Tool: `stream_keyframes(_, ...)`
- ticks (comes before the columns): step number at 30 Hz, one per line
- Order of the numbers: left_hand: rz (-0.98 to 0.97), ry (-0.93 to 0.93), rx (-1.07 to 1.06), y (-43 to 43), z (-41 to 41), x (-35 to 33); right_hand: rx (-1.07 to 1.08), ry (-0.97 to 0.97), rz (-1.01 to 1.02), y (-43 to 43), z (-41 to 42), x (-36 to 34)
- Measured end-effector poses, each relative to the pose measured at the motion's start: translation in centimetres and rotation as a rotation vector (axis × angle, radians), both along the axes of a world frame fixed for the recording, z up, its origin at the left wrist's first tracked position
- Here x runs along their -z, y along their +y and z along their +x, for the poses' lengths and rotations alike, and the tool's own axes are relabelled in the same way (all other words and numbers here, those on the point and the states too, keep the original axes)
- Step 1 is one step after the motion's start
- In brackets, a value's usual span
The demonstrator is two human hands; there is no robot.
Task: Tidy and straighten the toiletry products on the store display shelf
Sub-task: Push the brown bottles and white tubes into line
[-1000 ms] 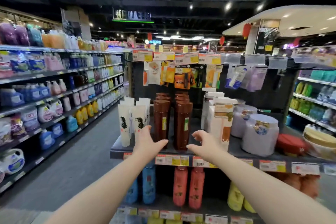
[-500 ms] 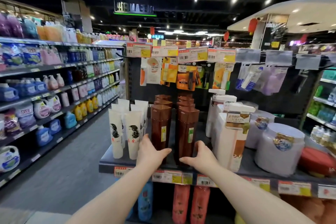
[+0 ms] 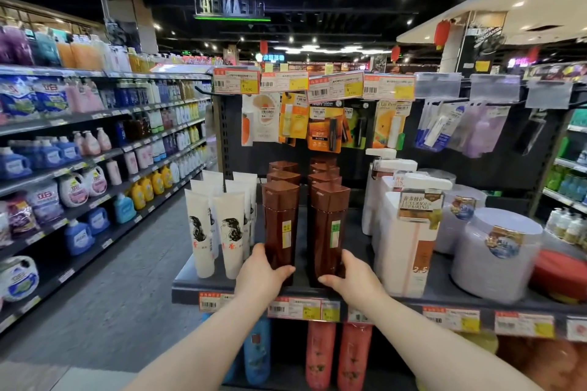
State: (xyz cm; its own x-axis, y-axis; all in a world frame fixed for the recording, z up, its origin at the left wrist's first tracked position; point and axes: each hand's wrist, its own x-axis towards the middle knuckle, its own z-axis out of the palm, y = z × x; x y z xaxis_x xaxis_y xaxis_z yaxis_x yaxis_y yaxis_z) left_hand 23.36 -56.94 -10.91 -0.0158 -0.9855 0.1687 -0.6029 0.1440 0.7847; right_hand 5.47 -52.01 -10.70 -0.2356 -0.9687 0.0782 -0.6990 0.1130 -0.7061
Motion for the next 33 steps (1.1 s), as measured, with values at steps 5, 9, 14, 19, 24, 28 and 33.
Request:
stream_keyframes(5, -0.002, -0.03, 0.042, 0.4, -0.4, 0.2, -0.007, 0.009, 0.005, -0.1, 0.0, 0.0)
stream_keyframes(9, 0.008, -0.042, 0.048, 0.6, -0.6, 0.3, -0.005, 0.016, 0.013, -0.1, -0.1, 0.0)
stream_keyframes(14, 0.037, -0.036, 0.038, 0.8, -0.7, 0.2, 0.007, 0.032, 0.018, 0.0, 0.0, 0.1)
stream_keyframes(19, -0.004, 0.052, 0.055, 1.4, 0.1, -0.1, 0.071, 0.086, -0.013, 1.1, 0.0, -0.5)
stream_keyframes(24, -0.191, 0.085, 0.03, 3.0, 3.6, -0.9, 0.078, 0.195, -0.218, 3.4, 1.2, -1.9)
stream_keyframes(28, -0.33, 0.13, -0.063, 3.5, 7.8, -2.0, -0.135, 0.203, -0.306, 3.8, 6.4, -3.0)
stream_keyframes(33, -0.346, 0.129, -0.251, 1.9, 12.1, -3.1, -0.27, 0.16, -0.183, 1.5, 12.2, -2.8)
